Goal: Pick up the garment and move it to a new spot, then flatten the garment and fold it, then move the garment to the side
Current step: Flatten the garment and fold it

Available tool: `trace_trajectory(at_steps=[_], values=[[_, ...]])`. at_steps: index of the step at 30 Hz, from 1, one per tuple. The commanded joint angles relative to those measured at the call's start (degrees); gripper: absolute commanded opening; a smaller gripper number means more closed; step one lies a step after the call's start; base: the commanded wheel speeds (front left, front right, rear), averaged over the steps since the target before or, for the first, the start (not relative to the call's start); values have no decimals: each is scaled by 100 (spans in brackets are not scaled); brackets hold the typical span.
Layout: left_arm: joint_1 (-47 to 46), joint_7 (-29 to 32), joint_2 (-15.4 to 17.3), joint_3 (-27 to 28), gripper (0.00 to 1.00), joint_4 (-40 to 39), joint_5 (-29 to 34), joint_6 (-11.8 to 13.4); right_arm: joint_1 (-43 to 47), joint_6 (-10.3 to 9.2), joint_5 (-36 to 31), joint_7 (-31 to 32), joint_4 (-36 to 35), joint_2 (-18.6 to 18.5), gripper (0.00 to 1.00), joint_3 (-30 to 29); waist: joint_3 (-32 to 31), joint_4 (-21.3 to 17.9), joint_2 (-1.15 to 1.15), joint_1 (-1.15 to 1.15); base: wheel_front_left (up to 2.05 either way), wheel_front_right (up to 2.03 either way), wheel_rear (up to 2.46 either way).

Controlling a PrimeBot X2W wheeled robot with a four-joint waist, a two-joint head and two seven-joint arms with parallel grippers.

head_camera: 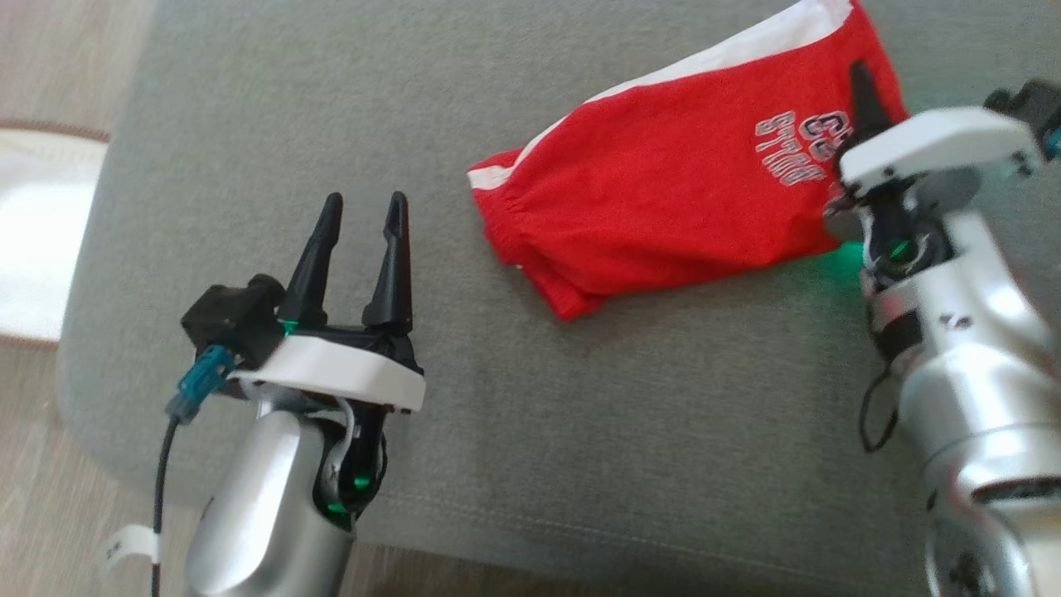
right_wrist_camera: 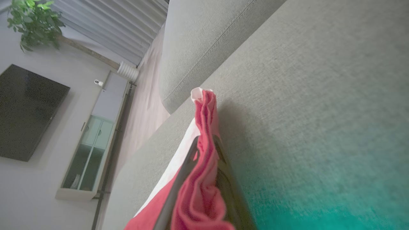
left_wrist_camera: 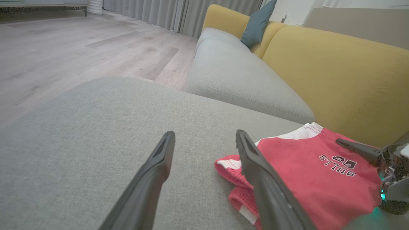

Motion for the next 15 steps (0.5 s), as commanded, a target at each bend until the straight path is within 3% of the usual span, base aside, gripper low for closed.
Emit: trace_trajectory(at_steps=[1, 7, 15], values=[[-46, -69, 58, 265, 100, -164, 72, -23, 329, 43, 266, -180, -88, 210, 0, 233, -160, -203, 0, -1, 0, 0, 0], [103, -69, 58, 382, 100, -161, 187, -69, 896, 43, 866, -899, -445, 210, 0, 403, -474, -621, 0, -1, 0, 0, 0], [459, -69, 58, 428, 100, -154, 255, -76, 1736, 43, 598, -1460, -979, 165, 0, 135, -815, -1063, 0, -1, 0, 0, 0]])
